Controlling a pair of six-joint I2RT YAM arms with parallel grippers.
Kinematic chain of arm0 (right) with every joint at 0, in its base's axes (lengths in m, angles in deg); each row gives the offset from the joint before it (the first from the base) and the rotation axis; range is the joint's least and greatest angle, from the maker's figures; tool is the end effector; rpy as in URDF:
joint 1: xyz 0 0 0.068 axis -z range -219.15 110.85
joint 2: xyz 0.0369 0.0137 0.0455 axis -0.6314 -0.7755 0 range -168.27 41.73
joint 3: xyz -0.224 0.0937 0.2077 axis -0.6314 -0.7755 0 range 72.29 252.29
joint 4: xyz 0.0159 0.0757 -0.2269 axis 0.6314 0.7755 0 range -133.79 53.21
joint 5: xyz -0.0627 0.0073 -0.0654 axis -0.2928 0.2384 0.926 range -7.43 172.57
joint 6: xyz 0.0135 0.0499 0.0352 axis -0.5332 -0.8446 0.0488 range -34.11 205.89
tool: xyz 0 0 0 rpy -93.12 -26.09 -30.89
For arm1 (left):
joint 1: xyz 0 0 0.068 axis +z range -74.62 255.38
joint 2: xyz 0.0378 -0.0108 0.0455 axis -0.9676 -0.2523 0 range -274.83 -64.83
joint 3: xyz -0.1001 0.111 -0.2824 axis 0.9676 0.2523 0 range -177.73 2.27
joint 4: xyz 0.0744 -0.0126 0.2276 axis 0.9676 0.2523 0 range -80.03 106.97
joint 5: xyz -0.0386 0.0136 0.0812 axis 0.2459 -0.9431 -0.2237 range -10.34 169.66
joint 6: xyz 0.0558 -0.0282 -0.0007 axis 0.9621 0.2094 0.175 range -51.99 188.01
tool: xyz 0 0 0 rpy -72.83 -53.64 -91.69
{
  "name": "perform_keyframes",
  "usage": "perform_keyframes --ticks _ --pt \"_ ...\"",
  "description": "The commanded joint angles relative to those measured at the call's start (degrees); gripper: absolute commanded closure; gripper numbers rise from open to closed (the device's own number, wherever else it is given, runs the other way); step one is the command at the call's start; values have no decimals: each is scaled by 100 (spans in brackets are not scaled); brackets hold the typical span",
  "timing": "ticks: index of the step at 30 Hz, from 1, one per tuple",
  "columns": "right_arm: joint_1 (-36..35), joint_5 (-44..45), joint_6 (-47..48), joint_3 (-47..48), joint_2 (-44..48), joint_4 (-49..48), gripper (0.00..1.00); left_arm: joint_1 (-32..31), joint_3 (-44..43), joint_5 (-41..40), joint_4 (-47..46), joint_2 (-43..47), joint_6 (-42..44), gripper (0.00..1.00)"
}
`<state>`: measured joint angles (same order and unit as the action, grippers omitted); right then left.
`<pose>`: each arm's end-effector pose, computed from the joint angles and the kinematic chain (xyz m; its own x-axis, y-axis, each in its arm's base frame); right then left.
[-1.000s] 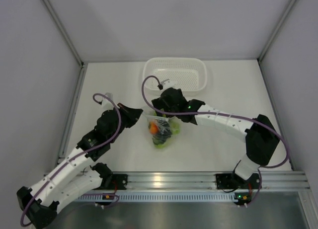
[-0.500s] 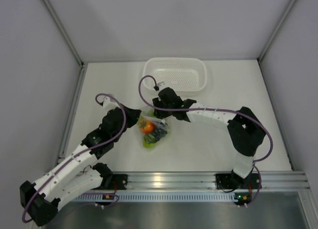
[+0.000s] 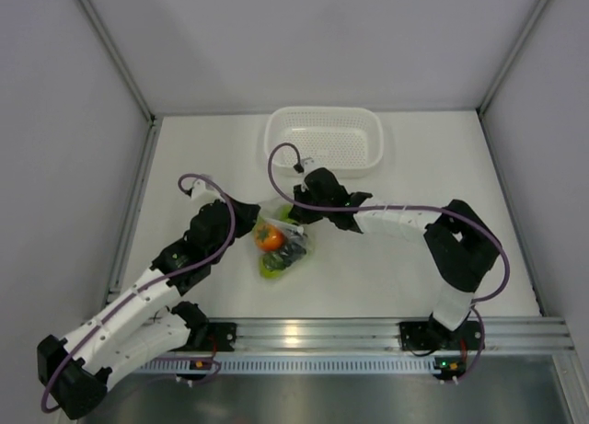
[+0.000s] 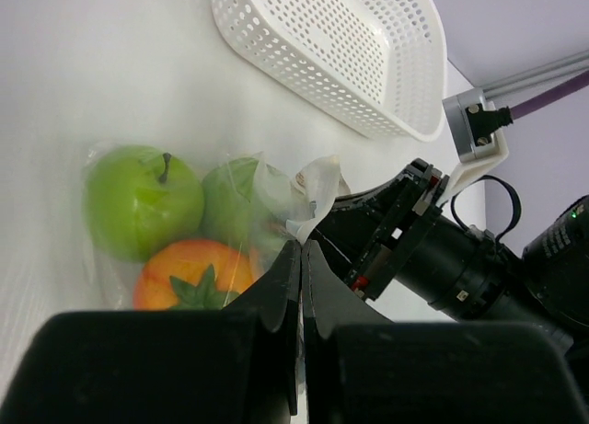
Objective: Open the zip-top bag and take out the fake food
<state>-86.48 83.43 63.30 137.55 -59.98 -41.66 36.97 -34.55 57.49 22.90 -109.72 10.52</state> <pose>0.2664 0.2879 0.2597 -0.6697 -0.1597 -0.7253 -0.5090 0.8098 0.2917 0.1186 -0.0712 0.3197 -0.4034 -0.6768 -0.6158 -0.0757 0.6953 -0.7147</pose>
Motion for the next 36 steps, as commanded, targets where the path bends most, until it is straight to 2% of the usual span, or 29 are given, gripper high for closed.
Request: perform_keyframes --ticks 1,10,14,16,21,22,29,36 --pt "110 63 202 -417 344 183 100 27 -264 -253 -449 7 500 100" --pt "-118 169 510 -707 1214 -20 100 18 -1361 1424 -748 -741 2363 100" --pt "-232 203 633 -760 1592 -29 100 18 -1713 2190 -809 -978 2918 100" --pt "-294 204 685 -751 1812 15 100 9 -1811 2855 -801 -1136 3260 100" --pt "-364 212 835 -584 2120 138 100 -52 -1882 3605 -801 -1444 3639 100" --pt "-373 212 852 -549 2155 165 100 -70 -1873 3650 -801 -1470 3657 100" --pt "-435 379 914 -469 2418 551 100 -87 -1539 2000 -774 -1295 3166 100" --pt "-531 380 879 -654 2990 867 100 -87 -1644 1376 -414 -1453 2982 100"
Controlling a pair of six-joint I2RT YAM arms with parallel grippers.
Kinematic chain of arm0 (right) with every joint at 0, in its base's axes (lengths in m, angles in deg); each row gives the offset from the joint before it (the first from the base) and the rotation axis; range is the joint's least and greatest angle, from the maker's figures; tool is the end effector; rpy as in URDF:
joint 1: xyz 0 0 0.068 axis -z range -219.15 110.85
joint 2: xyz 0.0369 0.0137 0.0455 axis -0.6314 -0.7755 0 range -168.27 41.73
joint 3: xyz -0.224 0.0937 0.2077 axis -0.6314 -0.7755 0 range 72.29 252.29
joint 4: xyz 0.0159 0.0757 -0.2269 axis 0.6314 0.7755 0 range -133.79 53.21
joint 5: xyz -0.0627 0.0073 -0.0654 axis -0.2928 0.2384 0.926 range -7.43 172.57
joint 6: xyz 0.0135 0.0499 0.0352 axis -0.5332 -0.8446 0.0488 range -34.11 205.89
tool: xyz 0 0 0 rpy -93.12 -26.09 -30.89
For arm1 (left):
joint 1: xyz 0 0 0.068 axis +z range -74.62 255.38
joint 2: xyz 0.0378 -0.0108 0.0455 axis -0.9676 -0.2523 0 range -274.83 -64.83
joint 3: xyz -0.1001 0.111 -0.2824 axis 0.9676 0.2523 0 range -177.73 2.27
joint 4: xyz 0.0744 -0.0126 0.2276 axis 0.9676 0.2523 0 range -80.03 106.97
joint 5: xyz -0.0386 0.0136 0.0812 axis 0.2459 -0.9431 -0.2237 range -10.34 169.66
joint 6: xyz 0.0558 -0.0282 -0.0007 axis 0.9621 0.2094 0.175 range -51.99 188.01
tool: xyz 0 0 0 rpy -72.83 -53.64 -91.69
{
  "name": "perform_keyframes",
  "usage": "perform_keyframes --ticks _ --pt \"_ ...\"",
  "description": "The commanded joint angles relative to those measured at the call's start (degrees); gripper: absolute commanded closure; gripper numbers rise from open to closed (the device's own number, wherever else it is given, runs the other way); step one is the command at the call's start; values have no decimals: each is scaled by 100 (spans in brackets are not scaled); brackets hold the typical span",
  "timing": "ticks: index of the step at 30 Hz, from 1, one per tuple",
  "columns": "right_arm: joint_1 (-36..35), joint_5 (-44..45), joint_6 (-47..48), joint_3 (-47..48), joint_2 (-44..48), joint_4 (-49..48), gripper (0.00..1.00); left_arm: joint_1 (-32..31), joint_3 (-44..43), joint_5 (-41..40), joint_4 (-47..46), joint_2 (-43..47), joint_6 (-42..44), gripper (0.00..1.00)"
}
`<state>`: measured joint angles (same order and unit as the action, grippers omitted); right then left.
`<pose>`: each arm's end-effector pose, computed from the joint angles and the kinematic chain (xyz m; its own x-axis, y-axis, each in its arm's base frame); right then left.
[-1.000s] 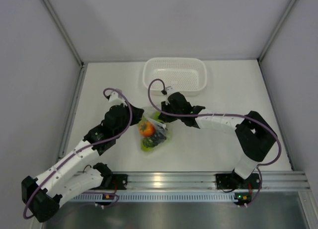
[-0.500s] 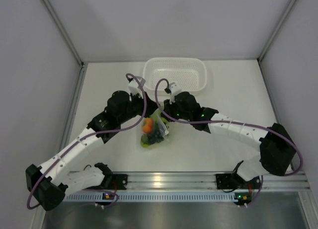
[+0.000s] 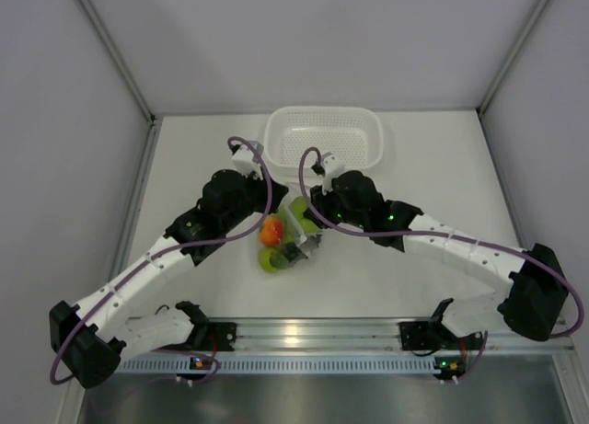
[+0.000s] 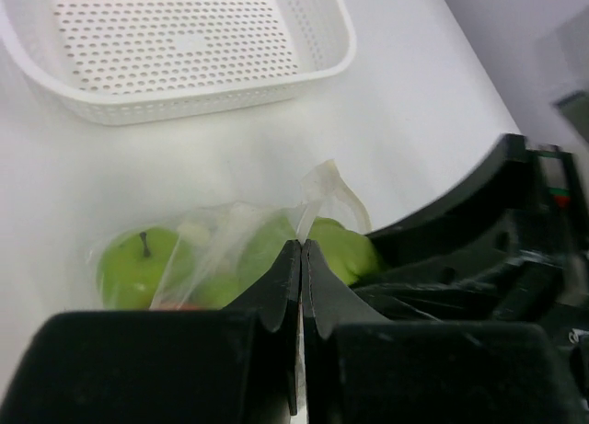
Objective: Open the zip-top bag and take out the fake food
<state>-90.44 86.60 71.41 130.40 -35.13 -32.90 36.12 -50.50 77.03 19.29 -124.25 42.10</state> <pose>0.1801 0.2193 0.3427 -0.4846 -0.2058 -0.8502 -0.6393 0.7467 0.1837 0.1603 -0.1284 0.3826 -0.4529 -0.1936 -0.8703 0.4450 0.7968 -0.4088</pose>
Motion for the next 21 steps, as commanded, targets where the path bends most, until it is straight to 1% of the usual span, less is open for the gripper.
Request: perform_keyframes --ticks 1,6,9,13,15,16,18,19,20,21 --pt "-127 63 68 95 549 78 100 -2 -5 -676 -45 9 -256 100" --pt "-127 71 138 210 848 448 100 -2 92 -1019 -36 9 -747 100" --pt "-127 326 138 297 1076 562 100 -2 101 -1186 43 -17 -1037 100" --pt "-66 904 121 630 1340 720 100 -2 136 -1503 245 -35 -1284 100" --pt "188 950 95 815 1340 800 100 -2 197 -1652 333 9 -1425 100" --pt "503 855 60 990 1305 852 100 -2 232 -1687 360 53 -1469 100" --pt "917 670 -20 1158 1156 897 100 -2 294 -1740 360 123 -1592 100" --pt "1119 652 -28 1342 1077 940 100 -11 346 -1741 368 150 -1636 100" --pt "1478 660 -46 1448 876 949 100 -2 373 -1723 360 219 -1689 100" --pt "1638 712 15 1562 761 949 100 -2 390 -1653 368 246 -1707 100"
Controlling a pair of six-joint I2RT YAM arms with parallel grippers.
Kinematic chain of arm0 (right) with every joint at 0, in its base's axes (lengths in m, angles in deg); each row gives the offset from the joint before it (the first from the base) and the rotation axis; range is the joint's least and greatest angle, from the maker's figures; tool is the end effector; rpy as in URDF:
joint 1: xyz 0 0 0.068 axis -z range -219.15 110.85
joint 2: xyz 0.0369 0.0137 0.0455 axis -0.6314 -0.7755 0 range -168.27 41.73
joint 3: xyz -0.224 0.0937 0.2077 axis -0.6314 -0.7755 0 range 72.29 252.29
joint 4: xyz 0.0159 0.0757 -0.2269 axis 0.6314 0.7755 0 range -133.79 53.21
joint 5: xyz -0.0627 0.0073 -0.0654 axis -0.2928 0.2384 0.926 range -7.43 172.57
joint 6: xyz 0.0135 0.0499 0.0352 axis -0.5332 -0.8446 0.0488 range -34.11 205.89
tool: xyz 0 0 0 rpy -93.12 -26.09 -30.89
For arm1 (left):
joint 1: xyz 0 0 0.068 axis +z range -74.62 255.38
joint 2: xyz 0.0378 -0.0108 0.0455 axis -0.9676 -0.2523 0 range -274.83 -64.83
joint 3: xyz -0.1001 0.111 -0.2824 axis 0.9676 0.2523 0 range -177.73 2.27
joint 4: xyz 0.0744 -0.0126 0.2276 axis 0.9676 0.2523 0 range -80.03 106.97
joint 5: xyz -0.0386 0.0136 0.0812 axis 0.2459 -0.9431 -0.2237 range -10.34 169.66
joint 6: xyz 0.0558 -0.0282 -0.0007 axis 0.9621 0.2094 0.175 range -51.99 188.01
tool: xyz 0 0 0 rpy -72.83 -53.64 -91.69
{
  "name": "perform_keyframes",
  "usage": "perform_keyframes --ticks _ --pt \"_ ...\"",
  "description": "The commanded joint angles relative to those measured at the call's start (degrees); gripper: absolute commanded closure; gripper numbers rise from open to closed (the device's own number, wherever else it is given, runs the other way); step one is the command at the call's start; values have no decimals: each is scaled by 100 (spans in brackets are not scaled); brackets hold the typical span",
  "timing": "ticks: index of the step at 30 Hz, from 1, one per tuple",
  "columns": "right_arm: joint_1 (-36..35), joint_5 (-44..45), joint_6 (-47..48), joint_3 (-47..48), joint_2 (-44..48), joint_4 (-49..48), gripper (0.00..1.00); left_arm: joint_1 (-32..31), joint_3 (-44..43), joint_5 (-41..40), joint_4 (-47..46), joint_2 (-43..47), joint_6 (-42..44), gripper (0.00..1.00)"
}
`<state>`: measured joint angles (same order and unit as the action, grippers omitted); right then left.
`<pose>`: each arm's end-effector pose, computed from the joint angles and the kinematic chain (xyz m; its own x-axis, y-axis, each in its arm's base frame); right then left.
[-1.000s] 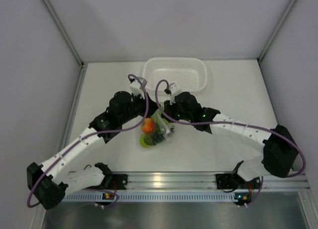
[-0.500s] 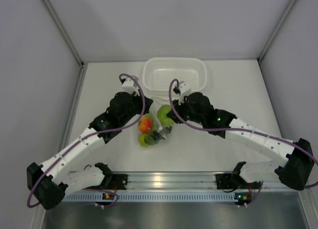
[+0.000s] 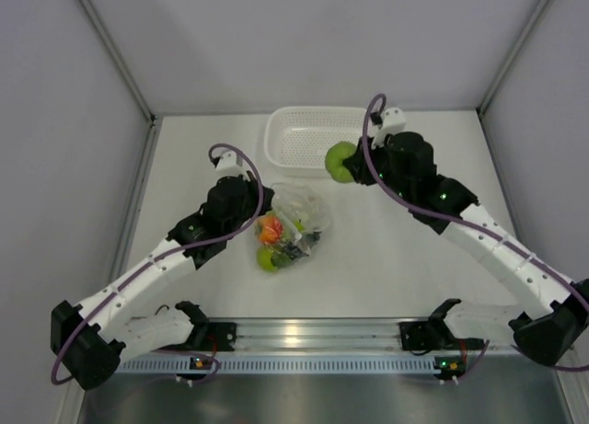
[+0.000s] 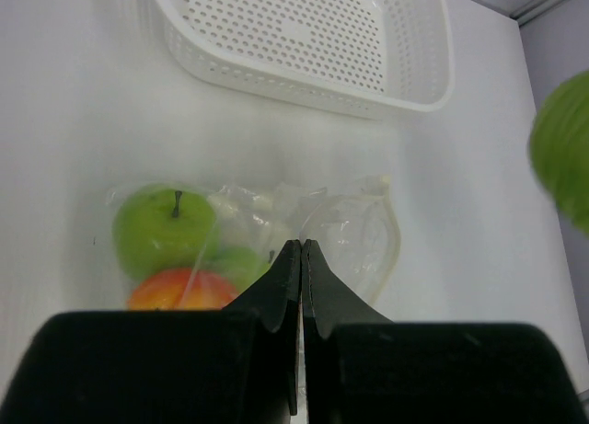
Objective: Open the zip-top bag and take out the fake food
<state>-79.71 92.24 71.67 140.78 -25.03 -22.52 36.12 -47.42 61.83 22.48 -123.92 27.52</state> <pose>0.1804 0.1438 0.4263 -0.3743 -0.0016 -0.9273 -0.4423 0.8792 0.1770 0.1632 -0.1147 0.3597 -0.4681 -0.4157 -0.7798 0.1035 0.8506 -0.5156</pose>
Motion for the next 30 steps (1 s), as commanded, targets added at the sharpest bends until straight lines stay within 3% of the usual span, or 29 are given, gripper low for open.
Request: perform_keyframes --ticks 1,11,23,26,27,29,30 --pt "679 332 50 760 -363 -80 100 -2 117 -116 41 249 -266 100" --pt "1726 431 525 2782 -3137 122 100 -2 416 59 -152 644 -873 100" --pt "1797 237 842 4190 -5504 -71 100 7 408 613 -662 390 -732 100" --pt "1779 193 842 4243 -5628 -89 90 7 399 684 -689 354 -750 100" --pt "1788 210 833 4260 -5628 -80 76 7 399 684 -689 363 -750 100" --pt "1788 193 833 4243 -5559 -45 67 7 390 684 -689 372 -759 100" --pt "1788 149 816 4234 -5515 -19 56 7 399 684 -689 381 -759 100"
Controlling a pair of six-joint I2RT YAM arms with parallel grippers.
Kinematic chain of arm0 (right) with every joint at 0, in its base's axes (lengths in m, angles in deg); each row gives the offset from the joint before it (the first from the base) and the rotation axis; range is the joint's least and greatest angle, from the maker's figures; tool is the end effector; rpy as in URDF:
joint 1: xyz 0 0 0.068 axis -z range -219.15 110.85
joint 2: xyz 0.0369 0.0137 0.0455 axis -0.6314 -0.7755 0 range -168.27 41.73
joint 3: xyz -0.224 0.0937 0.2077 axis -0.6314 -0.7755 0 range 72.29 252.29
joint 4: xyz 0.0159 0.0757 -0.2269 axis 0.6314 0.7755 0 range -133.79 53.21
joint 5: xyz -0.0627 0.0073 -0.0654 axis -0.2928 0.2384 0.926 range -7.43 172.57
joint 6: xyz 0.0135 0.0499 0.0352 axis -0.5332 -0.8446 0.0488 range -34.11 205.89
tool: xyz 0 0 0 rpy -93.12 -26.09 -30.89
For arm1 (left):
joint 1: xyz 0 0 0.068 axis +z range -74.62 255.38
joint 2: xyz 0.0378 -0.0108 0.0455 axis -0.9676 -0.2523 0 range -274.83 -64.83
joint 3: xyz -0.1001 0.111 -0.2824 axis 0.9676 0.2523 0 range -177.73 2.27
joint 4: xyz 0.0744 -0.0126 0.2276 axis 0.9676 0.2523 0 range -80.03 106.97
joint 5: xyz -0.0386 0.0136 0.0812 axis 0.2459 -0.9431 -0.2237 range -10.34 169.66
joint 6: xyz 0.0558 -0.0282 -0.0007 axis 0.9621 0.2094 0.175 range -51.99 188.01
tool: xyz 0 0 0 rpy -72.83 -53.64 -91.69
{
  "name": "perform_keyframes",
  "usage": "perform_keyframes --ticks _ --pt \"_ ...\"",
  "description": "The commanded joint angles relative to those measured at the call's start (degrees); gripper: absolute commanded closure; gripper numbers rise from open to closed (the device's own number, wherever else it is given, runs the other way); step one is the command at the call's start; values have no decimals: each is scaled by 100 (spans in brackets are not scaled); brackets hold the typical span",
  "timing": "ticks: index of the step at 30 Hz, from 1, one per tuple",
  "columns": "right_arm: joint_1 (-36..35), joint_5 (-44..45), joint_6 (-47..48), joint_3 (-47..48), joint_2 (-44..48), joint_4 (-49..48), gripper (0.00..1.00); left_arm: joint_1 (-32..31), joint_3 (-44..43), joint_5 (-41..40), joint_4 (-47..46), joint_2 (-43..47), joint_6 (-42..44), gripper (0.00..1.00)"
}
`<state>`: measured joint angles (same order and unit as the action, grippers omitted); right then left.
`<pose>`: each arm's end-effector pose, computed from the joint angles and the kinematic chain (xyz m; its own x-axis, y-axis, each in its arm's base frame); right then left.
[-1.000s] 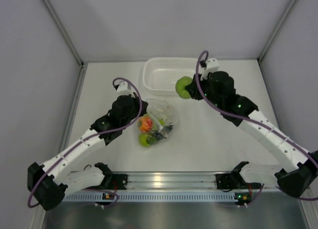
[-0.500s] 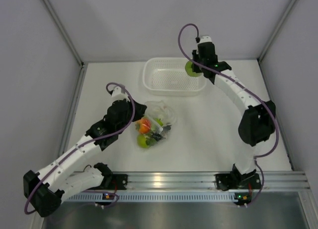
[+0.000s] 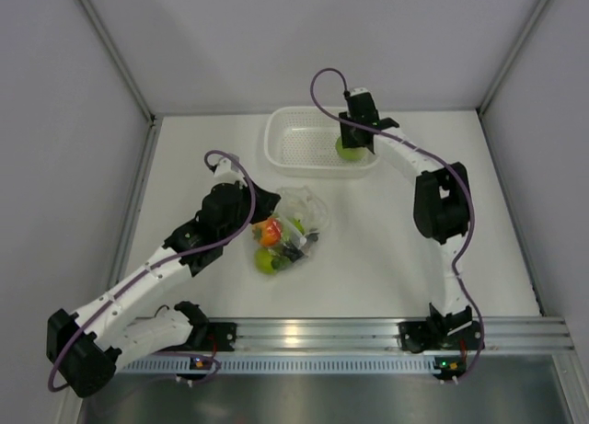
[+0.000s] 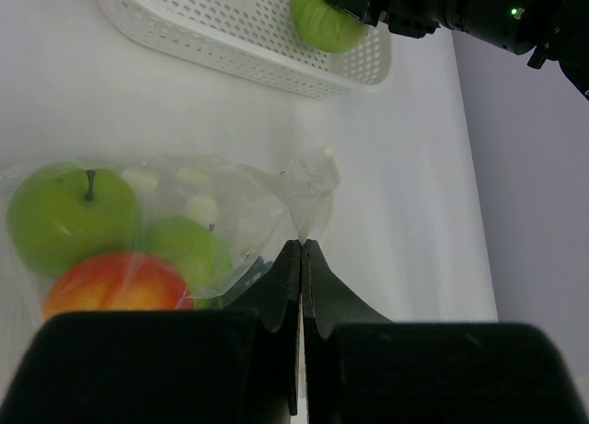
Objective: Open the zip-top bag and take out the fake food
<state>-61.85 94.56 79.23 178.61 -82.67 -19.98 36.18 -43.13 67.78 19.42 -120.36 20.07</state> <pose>0.4792 0.1897 0.2786 -0.6391 -0.1443 -0.7554 -0.1618 0.9855 -0.0514 0.1501 -0.1100 0.3504 -0.5216 -0.5121 -0.6824 0.1210 0.7473 -0.6534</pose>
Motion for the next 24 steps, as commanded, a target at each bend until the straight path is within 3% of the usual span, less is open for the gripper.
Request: perform_keyframes --ticks 1,3,9,16,19,20,21,23,24 --pt "-6 -126 50 425 310 -228 50 0 -30 81 -383 42 -22 100" --pt "-6 -170 33 381 539 -202 39 0 -30 63 -383 68 -57 100" --pt "2 -381 -64 -58 1444 -17 27 0 -91 63 -383 77 -286 100" --pt "-42 -285 -82 -367 2025 63 24 0 -267 186 -383 -81 -426 100" --pt "-24 -250 33 -165 1544 -70 31 -9 -249 177 -374 -90 -531 100" --pt "-15 -224 76 -86 1402 -87 41 -9 -241 177 -383 -81 -558 100" --pt "-15 -206 103 28 1270 -140 45 -9 -232 168 -392 -55 -576 100" --pt "2 -188 121 125 936 -167 43 -9 -197 133 -383 -20 -585 100" --pt "11 -162 95 230 857 -62 35 -9 -179 107 -383 7 -558 100"
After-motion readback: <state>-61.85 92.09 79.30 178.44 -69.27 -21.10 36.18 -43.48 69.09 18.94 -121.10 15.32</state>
